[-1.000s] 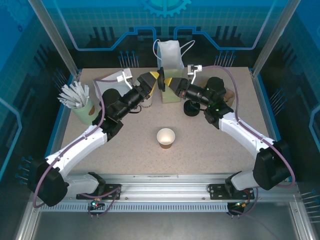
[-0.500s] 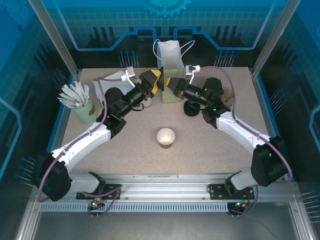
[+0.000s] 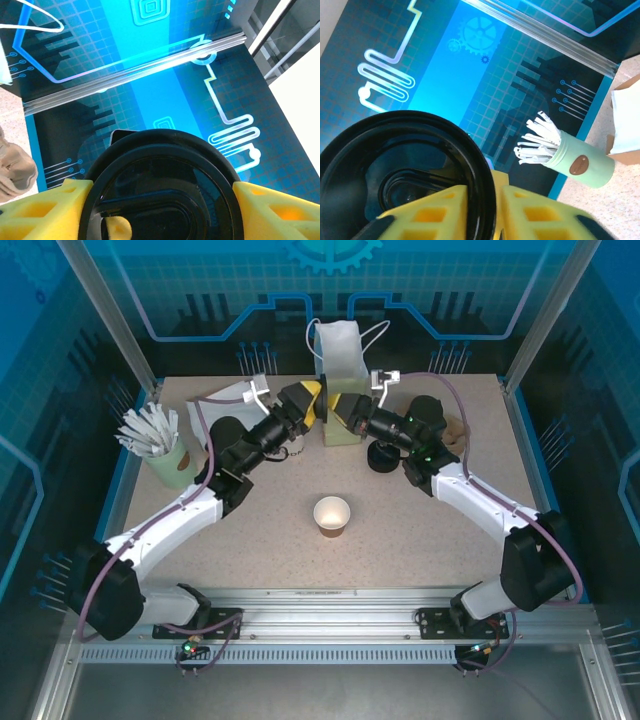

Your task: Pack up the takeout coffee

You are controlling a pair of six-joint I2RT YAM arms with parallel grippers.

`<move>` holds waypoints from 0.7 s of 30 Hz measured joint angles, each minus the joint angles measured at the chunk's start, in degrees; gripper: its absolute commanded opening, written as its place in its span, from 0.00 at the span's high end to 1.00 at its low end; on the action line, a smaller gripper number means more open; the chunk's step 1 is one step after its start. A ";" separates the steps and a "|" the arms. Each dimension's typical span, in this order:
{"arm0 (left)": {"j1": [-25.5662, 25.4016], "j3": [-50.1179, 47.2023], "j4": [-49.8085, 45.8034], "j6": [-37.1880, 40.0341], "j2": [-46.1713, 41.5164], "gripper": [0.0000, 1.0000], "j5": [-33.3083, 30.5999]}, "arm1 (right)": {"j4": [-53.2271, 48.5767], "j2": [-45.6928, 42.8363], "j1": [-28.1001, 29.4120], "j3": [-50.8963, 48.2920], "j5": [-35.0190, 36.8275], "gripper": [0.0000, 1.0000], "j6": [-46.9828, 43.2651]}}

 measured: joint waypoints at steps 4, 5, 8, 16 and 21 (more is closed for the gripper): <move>0.00 -3.02 -2.05 3.54 -1.40 0.36 -1.66 | -4.98 -3.04 -2.10 -2.45 0.48 0.43 -3.32; 0.00 -3.96 -3.50 4.98 -2.21 0.36 -2.29 | -8.09 -4.79 -3.08 -3.06 1.01 0.40 -5.51; -0.52 -6.62 -10.43 11.93 -5.66 0.36 -5.18 | -21.68 -11.41 -5.66 -3.34 5.27 0.34 -15.65; -13.25 -7.72 -34.07 38.16 -9.49 0.35 -18.58 | -54.38 -19.17 -6.75 2.05 16.94 0.26 -42.91; -19.63 -7.15 -43.69 49.92 -5.20 0.38 -23.91 | -65.64 -17.18 -7.41 1.73 19.87 0.27 -50.38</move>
